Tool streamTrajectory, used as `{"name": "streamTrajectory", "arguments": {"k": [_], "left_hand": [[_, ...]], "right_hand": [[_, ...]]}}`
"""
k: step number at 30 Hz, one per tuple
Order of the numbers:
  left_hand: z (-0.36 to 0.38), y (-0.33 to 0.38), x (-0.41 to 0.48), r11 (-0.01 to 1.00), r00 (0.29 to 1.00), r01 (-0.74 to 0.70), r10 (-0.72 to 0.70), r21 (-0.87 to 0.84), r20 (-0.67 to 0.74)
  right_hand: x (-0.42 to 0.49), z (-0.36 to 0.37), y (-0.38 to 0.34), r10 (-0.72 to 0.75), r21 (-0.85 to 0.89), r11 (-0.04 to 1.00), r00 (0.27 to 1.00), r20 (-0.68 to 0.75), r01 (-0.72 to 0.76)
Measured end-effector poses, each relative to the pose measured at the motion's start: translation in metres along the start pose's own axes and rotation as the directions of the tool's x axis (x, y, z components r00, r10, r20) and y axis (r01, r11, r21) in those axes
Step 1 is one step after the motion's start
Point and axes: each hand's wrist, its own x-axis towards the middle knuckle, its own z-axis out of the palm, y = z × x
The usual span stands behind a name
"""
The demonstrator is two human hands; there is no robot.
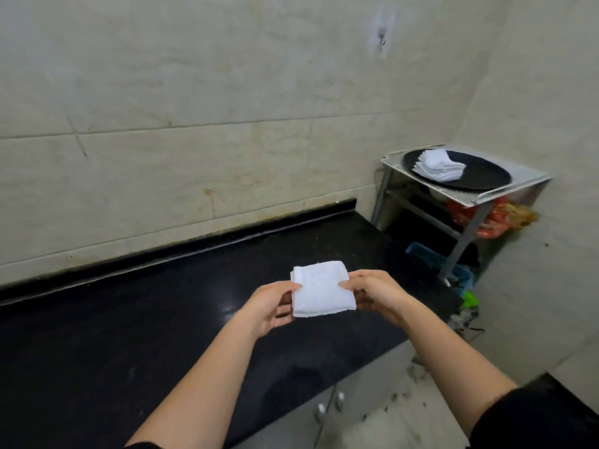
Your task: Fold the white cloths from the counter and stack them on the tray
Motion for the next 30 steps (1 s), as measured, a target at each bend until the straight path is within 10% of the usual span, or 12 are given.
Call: {"name": "streamTrajectory", "arguments": {"k": [30], "left_hand": [[0.405, 0.215, 0.281, 0.979, 0.966, -0.195, 0.18, 0.065, 0.186]], "right_hand": [[0.231, -0.444, -0.137, -0.185, -0.008, 0.982, 0.938, -0.293, 0.191]]}}
